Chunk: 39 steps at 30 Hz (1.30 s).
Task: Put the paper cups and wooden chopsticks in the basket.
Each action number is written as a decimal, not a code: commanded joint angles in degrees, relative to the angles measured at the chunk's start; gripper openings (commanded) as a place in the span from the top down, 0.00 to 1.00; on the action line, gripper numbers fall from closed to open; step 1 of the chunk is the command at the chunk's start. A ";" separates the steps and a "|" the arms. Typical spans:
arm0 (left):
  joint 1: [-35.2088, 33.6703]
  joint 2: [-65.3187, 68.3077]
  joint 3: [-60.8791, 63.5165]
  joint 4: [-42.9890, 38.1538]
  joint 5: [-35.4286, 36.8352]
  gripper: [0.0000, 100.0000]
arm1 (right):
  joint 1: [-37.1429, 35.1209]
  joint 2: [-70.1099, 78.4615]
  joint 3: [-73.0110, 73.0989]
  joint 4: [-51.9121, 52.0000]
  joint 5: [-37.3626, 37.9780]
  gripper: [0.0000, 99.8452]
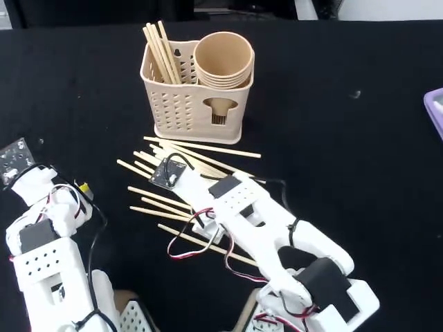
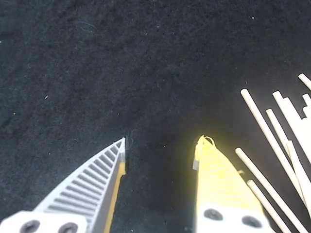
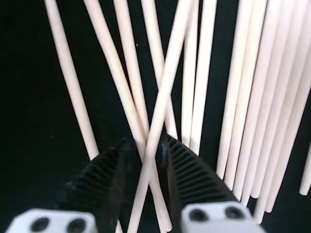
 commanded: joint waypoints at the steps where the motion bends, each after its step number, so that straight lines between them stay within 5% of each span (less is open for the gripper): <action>1: -0.48 0.18 -0.92 -0.97 0.00 0.77 | -0.18 0.13 -2.68 0.09 -0.18 0.99; 11: -0.48 0.18 -0.92 -0.97 0.00 0.77 | -9.14 -1.45 1.98 -0.44 -0.70 0.99; 24: -0.48 0.18 -0.84 -0.97 0.00 0.77 | -9.05 -17.19 0.75 7.12 -0.35 0.99; 39: -0.48 0.18 -0.92 -0.97 0.00 0.77 | 6.68 -43.91 -4.00 5.27 1.58 0.99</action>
